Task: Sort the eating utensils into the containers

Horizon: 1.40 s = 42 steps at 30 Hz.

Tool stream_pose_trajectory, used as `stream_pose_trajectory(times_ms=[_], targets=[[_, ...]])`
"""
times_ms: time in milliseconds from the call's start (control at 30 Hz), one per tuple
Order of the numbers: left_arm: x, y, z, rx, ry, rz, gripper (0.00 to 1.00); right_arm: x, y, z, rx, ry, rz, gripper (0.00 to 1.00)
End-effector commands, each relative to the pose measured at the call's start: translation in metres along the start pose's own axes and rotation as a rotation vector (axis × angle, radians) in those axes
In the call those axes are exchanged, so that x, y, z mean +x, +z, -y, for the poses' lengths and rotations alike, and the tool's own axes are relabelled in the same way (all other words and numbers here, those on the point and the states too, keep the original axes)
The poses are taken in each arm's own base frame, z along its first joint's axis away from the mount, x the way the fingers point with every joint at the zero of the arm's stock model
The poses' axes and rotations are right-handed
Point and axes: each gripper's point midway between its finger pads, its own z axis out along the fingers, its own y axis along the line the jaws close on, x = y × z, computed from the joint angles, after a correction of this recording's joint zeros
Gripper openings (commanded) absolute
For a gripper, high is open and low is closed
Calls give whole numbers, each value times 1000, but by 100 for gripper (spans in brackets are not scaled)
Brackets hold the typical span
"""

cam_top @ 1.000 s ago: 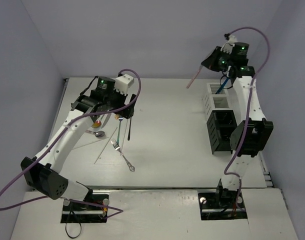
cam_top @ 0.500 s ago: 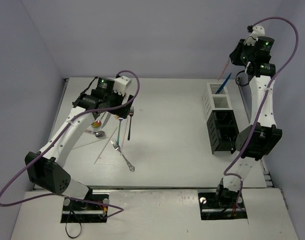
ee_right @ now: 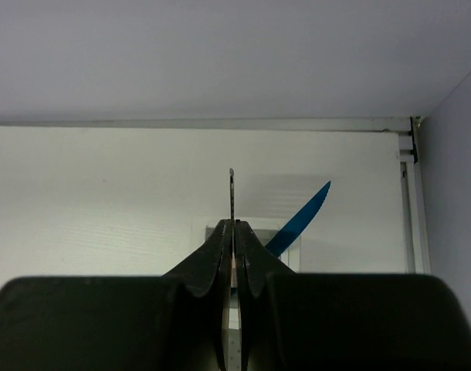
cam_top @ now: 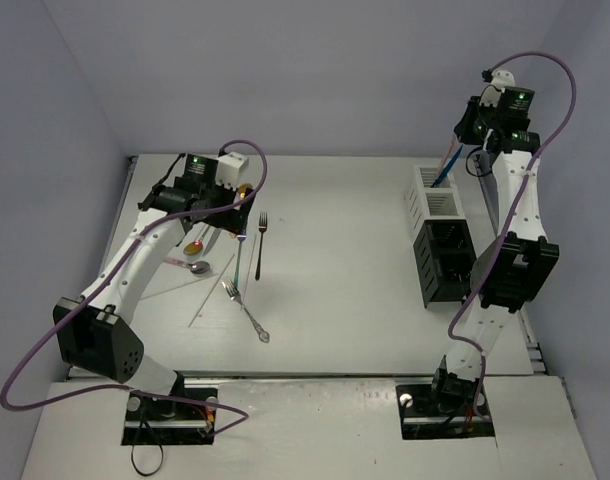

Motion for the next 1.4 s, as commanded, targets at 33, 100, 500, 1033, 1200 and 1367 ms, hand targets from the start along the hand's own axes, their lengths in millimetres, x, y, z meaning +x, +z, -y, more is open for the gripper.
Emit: stream_pose_trajectory(times_ms=[33, 100, 500, 1033, 1200, 1367], targets=[[-7, 1, -25, -48, -34, 29, 90, -1, 10, 0, -16, -27, 28, 0], [-4, 1, -37, -70, -55, 23, 90, 8, 15, 3, -14, -25, 9, 0], [19, 24, -80, -188, -75, -90, 90, 48, 27, 8, -28, 23, -75, 8], [23, 106, -95, -85, 23, -260, 39, -2, -24, -17, -69, -1, 37, 60], [15, 135, -94, -46, 20, -261, 30, -15, -48, -32, -102, -11, 71, 61], [10, 156, -92, -10, 2, -254, 29, -17, -67, -45, -131, -18, 86, 62]])
